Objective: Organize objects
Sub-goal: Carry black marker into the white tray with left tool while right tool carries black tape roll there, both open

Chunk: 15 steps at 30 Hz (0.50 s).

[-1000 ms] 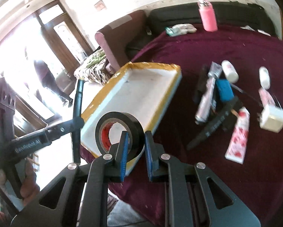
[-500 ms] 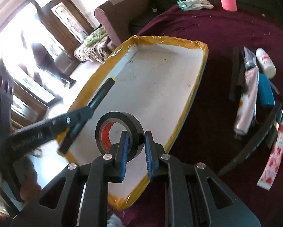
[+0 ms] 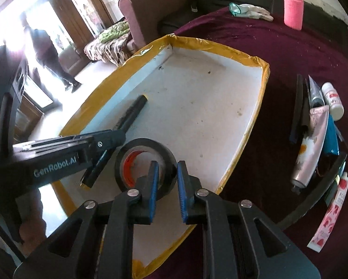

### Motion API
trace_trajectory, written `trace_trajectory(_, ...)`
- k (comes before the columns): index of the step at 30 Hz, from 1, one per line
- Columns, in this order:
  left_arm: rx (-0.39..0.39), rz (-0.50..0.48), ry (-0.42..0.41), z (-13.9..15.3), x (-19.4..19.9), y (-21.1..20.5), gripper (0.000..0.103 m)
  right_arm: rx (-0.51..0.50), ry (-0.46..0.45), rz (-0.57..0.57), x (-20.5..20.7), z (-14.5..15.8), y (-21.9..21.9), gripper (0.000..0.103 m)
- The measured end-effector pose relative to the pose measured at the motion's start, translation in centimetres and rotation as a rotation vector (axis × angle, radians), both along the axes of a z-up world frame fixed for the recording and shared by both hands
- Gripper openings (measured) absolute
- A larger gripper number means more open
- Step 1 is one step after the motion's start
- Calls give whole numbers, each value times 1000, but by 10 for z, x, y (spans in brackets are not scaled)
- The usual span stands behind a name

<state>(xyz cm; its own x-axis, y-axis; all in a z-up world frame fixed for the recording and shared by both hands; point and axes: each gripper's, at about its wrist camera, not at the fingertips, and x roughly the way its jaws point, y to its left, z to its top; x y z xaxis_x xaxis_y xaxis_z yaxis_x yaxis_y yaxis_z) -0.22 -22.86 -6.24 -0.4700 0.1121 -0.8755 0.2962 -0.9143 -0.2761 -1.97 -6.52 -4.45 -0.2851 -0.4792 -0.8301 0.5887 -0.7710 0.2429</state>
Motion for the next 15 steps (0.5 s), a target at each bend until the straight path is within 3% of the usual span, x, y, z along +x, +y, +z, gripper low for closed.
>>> trace_trajectory(5, 23, 11, 20, -2, 1, -5, 12, 12, 2, 12, 0, -2, -4, 13)
trace_trajectory(10, 87, 1, 92, 5, 4, -8, 15, -34, -4, 16, -1, 1, -1, 14)
trace_trajectory(13, 106, 2, 141, 15, 8, -9, 28, -69, -13, 28, -4, 1, -1, 16)
trace_trajectory(15, 93, 13, 183, 24, 12, -8, 45, -97, -13, 22, -5, 3, 5, 23)
